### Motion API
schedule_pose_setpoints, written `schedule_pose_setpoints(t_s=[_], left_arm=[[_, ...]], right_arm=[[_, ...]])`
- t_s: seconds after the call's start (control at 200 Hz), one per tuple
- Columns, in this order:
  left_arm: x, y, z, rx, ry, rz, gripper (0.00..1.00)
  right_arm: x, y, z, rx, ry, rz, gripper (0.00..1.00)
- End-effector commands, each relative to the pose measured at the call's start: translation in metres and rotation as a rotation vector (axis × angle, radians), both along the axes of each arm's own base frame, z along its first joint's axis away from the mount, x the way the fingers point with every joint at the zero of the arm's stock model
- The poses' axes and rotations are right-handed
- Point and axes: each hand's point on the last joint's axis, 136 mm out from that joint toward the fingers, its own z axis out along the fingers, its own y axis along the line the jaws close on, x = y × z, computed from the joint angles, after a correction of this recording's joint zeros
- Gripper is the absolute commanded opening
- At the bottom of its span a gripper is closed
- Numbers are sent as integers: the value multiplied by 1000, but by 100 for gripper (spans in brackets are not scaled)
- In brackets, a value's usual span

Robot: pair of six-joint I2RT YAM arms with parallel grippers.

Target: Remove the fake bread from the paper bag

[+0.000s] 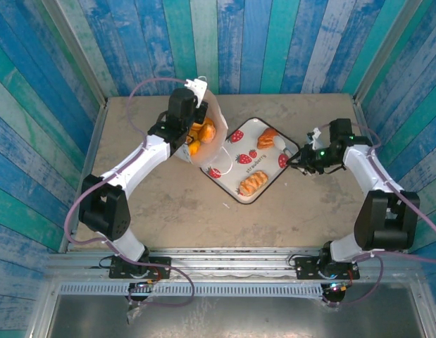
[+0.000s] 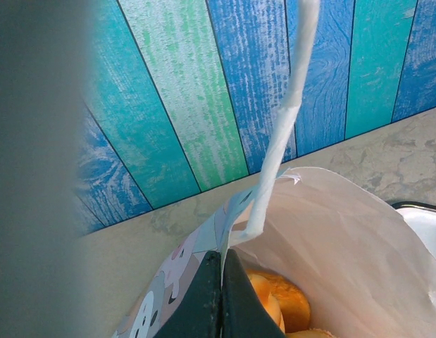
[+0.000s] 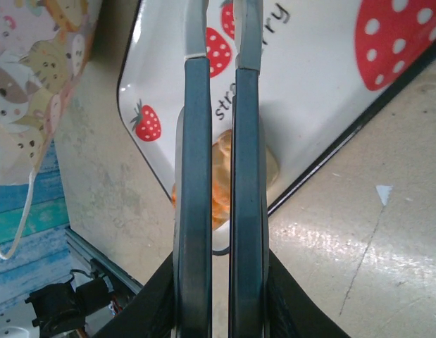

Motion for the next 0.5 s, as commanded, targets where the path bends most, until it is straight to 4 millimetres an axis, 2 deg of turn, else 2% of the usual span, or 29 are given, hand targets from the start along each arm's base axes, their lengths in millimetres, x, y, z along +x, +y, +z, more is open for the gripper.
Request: schedule_pose_setpoints(t_s=[0.0,0.26,0.496], left_arm=[[-3,1,27,-50,-69,4,0],[-3,2,26,-48,-66,7,0],[-3,2,28,-46,-68,8,0]], right_arm=[[4,0,-1,60,-23,17,16],[1,-23,-20,39,35,-60,24],[-2,-34,-29,0,59,-95,35]])
